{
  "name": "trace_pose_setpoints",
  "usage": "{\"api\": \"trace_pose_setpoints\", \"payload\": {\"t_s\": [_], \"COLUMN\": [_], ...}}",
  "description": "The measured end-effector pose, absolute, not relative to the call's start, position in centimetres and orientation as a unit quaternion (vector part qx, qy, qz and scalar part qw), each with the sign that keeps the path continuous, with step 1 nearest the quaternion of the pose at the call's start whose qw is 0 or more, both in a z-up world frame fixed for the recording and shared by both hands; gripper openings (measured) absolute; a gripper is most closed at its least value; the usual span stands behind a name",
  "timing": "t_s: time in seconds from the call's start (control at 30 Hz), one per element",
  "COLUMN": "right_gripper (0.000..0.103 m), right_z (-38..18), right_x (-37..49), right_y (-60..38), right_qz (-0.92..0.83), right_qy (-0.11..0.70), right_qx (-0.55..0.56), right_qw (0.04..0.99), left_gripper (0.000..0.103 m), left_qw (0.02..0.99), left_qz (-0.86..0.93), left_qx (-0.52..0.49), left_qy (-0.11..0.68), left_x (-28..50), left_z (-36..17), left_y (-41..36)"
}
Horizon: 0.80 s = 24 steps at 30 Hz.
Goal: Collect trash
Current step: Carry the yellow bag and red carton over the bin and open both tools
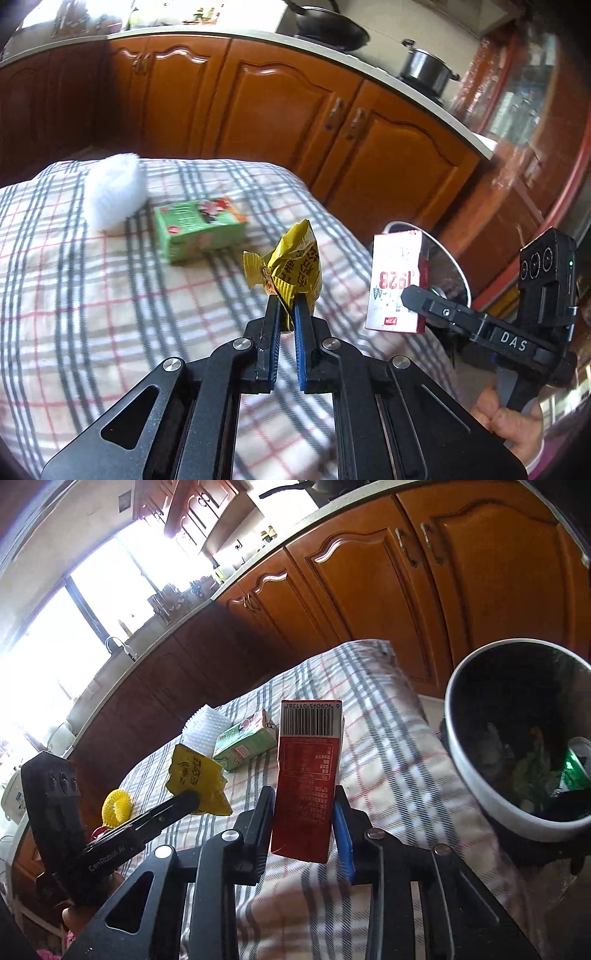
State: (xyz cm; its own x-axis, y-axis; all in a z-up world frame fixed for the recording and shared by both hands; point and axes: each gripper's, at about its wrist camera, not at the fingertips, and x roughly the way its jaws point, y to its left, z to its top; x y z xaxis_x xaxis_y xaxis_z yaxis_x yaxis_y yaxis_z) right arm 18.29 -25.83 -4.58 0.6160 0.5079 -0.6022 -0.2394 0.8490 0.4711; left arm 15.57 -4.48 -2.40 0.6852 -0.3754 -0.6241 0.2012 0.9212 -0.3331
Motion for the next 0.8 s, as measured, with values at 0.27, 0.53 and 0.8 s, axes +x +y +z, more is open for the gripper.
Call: {"api": "trace_pose_setpoints", "payload": {"t_s": [0.27,0.53,0.8], "right_gripper": [0.031,0.031,0.031], "right_z": [-3.8,-3.4,-2.8], "right_x": [16.5,15.4,14.8], "right_y": [-30.1,-34.2,-37.7], "right_qz": [0.192,0.159,0.133], "right_qy": [0.362,0.349,0.333], "right_qx": [0.193,0.201,0.208], "right_qw": [0.891,0.902,0.910], "left_gripper": [0.006,0.006,0.006], "left_qw": [0.905,0.901,0.898], "left_qz": [-0.189,-0.216,-0.242], "left_qx": [-0.098,-0.082,-0.063], "left_qy": [0.368,0.366,0.363], "left_x": [15.4,15.7,16.3], "left_z": [-2.1,-1.3,-0.5], "left_y": [-8.3,-11.9,-15.5]}}
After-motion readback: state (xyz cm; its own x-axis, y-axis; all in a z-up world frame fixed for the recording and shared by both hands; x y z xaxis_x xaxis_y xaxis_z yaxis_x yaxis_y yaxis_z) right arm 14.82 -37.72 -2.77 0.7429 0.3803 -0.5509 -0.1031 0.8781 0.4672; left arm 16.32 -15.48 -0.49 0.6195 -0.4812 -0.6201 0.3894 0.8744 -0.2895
